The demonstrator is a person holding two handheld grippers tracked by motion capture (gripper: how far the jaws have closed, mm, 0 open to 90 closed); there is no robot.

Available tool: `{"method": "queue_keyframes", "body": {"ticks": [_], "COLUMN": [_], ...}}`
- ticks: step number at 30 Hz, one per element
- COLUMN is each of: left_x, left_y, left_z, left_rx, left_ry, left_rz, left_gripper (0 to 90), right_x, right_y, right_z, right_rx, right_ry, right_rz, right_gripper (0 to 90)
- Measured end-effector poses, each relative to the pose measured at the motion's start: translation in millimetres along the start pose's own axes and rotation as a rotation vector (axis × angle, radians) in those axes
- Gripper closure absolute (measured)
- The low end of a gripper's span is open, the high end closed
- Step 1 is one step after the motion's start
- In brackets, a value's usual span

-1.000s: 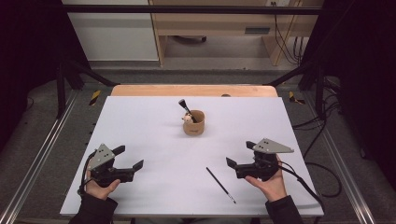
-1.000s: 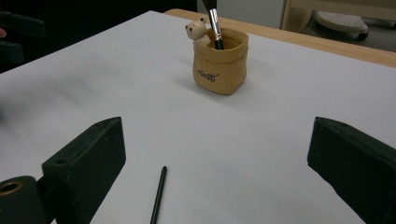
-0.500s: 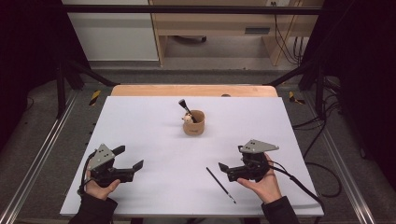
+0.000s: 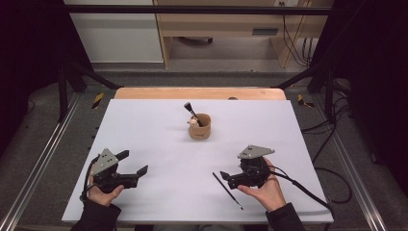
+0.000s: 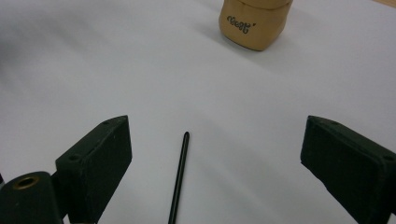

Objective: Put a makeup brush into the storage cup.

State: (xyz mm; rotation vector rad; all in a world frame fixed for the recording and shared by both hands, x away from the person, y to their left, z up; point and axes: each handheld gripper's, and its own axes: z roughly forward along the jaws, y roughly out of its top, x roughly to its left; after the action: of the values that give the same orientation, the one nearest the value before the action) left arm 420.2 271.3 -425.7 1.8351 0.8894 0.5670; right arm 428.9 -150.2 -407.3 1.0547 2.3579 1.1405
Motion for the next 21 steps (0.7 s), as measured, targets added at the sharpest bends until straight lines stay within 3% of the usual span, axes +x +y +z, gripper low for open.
{"method": "queue_keyframes", "body": {"ticks": [6,21], "left_x": [-1.0,-1.3], "left_y": [0.1,0.5], "left_z": [0.7,-0.3], "left_rx": [0.0,-0.002], "left_ry": [-0.001,0.001], "left_rz": [-0.001,0.006], "left_gripper": [9.4,9.4], "right_x": [3.2,17.9], "right_y": [1.4,4.0], "right_z": [3.4,24.0], "right_rx": [0.038,0.156], "right_ry": [0.016,0.029], "right_rz": [0.002,-0.049], "right_gripper": [11.7,21.2]}}
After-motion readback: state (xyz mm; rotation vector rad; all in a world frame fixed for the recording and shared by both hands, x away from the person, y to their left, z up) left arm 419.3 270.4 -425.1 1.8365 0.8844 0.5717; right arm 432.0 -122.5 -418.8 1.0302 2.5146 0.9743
